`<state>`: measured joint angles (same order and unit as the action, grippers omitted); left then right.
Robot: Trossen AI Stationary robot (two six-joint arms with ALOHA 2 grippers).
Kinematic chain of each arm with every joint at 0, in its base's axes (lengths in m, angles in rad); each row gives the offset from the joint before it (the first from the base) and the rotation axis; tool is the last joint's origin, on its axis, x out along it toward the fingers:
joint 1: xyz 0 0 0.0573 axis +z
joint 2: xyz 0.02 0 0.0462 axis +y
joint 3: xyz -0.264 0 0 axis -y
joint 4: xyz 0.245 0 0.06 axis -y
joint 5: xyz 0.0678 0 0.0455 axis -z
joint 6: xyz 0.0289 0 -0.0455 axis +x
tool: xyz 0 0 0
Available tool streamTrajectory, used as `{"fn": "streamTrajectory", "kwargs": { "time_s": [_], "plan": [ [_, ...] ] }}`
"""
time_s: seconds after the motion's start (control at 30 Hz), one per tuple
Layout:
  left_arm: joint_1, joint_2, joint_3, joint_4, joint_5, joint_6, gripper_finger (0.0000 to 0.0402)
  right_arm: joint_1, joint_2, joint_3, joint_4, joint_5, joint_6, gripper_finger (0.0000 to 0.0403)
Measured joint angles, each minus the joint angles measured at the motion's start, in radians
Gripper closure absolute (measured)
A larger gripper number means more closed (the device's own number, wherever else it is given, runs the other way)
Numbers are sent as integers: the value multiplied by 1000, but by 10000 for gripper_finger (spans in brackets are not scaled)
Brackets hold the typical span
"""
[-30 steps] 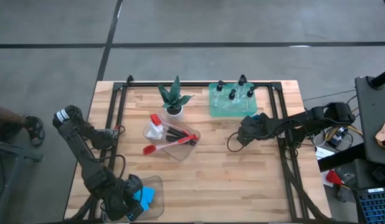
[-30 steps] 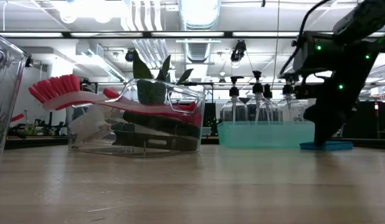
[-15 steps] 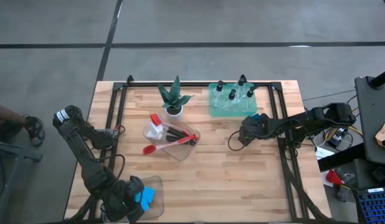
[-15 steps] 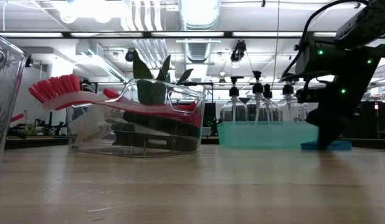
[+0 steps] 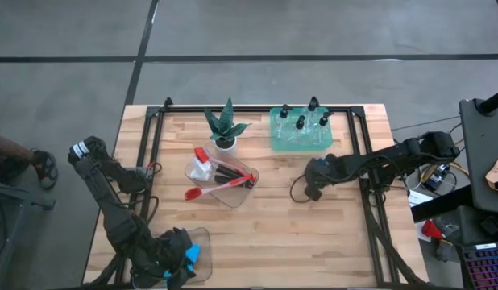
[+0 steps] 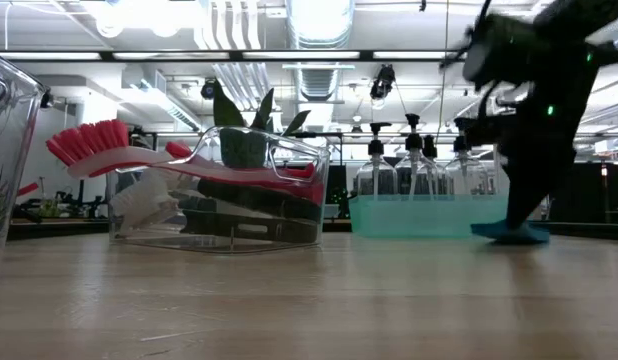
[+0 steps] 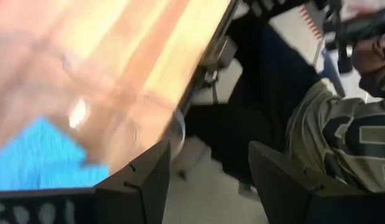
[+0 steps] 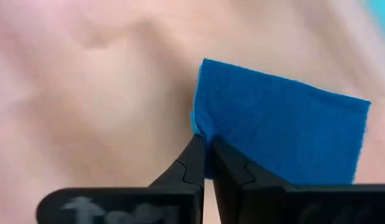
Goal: Pick & Place Kitchen Sink Supplies
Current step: Put the blue sponge into the bottom transparent bin
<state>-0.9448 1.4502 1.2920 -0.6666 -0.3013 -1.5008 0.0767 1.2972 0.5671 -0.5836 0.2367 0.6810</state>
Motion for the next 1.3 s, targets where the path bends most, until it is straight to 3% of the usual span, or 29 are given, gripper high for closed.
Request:
{"fn": "streamTrajectory", "kwargs": {
  "time_s": [0.27,0.53,0.77,1.0,1.3],
  "plan": [
    [46,0,14,11,-249,368,195,169,0,162,23,-173,-57,394],
    [107,28,14,146,-443,855,195,331,0,352,57,-200,-130,394],
    [178,87,13,356,-453,1167,195,414,-2,451,206,-222,-267,394],
    [258,128,12,421,-438,1238,195,424,-2,444,422,-346,-349,394],
    [309,160,12,553,-420,1323,195,420,14,438,523,-374,-405,394]
  ]
}}
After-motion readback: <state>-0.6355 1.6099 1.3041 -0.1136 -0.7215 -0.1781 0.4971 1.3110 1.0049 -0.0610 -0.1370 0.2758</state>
